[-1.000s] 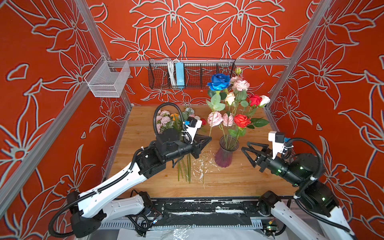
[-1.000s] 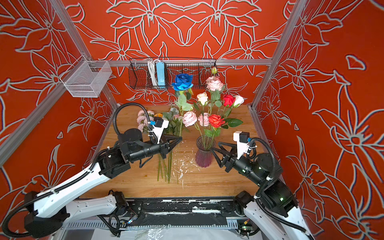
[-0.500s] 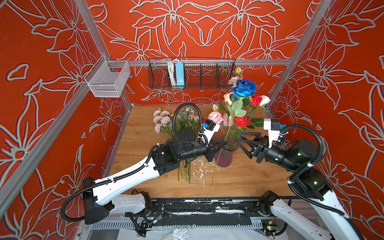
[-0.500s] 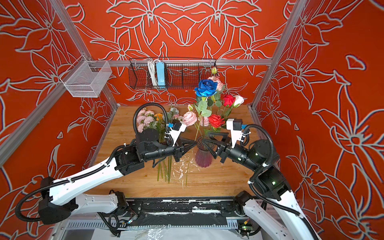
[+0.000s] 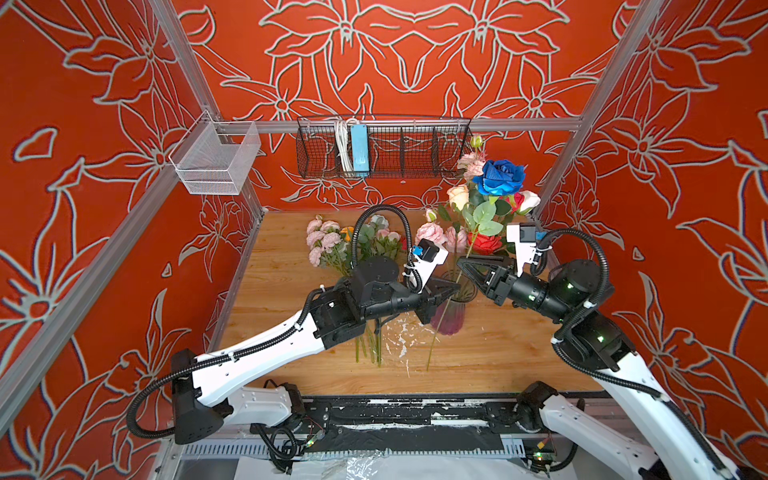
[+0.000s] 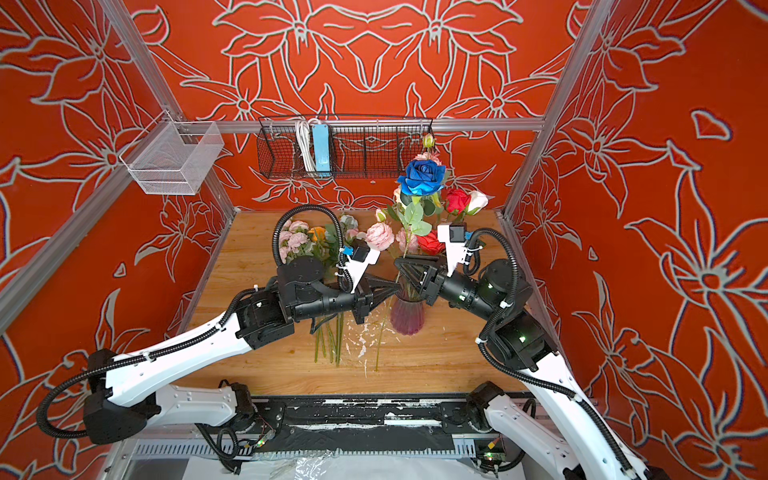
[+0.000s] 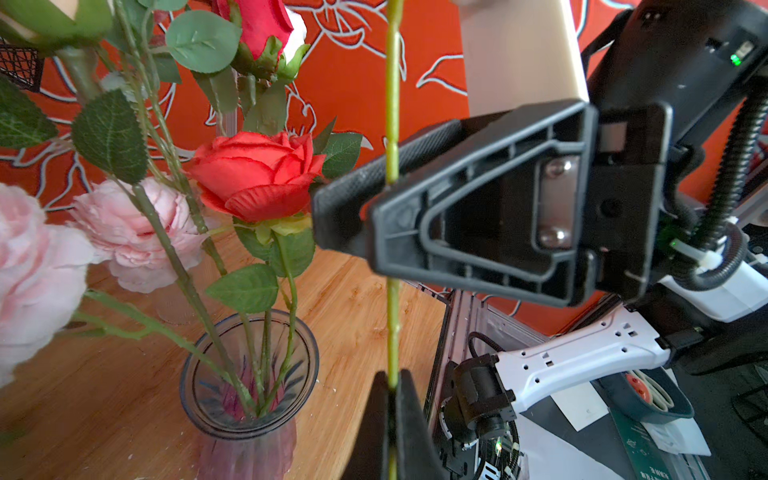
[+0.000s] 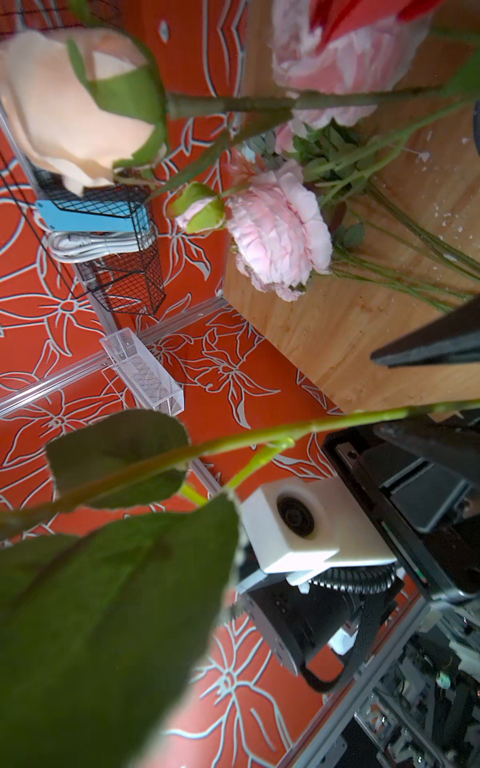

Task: Arrange the flowers into the vase
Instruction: 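Close the right gripper on the blue rose stem while the left opens and withdraws, then lower the blue rose stem into the purple vase with the right gripper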

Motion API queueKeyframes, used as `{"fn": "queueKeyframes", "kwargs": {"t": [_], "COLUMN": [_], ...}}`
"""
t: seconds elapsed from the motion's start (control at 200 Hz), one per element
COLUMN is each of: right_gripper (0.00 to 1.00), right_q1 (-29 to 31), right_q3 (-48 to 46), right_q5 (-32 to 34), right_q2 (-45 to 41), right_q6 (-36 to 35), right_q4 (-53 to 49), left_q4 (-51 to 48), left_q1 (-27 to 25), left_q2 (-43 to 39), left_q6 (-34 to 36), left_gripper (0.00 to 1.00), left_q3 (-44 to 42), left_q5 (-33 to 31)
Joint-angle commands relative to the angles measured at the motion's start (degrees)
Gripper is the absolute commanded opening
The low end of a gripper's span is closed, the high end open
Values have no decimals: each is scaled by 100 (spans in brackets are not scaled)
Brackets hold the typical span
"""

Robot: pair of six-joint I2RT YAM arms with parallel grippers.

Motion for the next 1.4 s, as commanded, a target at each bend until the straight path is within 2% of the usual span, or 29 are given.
{"fn": "queueKeyframes", "kwargs": {"t": [0.0, 0.105, 0.18, 0.265, 0.355, 0.42, 0.55, 0.675, 0.796, 0.916, 1.036, 1.141, 1.296, 1.391], "right_gripper": [12, 2, 0, 0, 0, 0, 0, 0, 0, 0, 0, 0, 0, 0], "right_q1": [-7, -2, 1, -2, 3, -1, 3, 3, 0, -2, 3, 2, 6, 9], "right_q3": [31, 56, 47, 38, 55, 101, 268, 904, 1729, 2569, 3283, 3545, 3875, 3677], "right_q5": [-49, -17, 16, 118, 237, 314, 643, 858, 1337, 1778, 2201, 2559, 2877, 2967], "right_q2": [-6, -26, -72, -139, -203, -232, -188, 155, 581, 1071, 1486, 1649, 1857, 1826], "right_q6": [57, 82, 108, 160, 191, 135, -97, -687, -1276, -1808, -2331, -2731, -3090, -3073], "right_q4": [172, 138, 179, 202, 214, 142, -70, -541, -781, -908, -1187, -1323, -1670, -1704], "left_q4": [173, 250, 350, 484, 526, 498, 193, 70, -47, -600, -1007, -1467, -1472, -1354], "left_q1": [-20, -14, -20, -22, -20, -20, -20, -20, -20, -20, -20, -20, -20, -19], "left_q2": [-24, -38, -51, -123, -255, -424, -1041, -2153, -3283, -4360, -5112, -5472, -5704, -5682], "left_q6": [111, 73, 40, 7, 22, 49, 80, -230, -930, -1657, -2148, -2419, -2333, -2231], "left_gripper": [0, 0, 22, 36, 61, 68, 70, 70, 71, 71, 71, 71, 71, 72], "left_q3": [153, 85, 1, -129, -283, -415, -759, -1650, -2691, -3373, -3808, -3951, -4129, -4164], "left_q5": [89, 4, -114, -215, -435, -682, -1410, -2397, -3538, -4281, -4656, -4962, -4992, -4993]}}
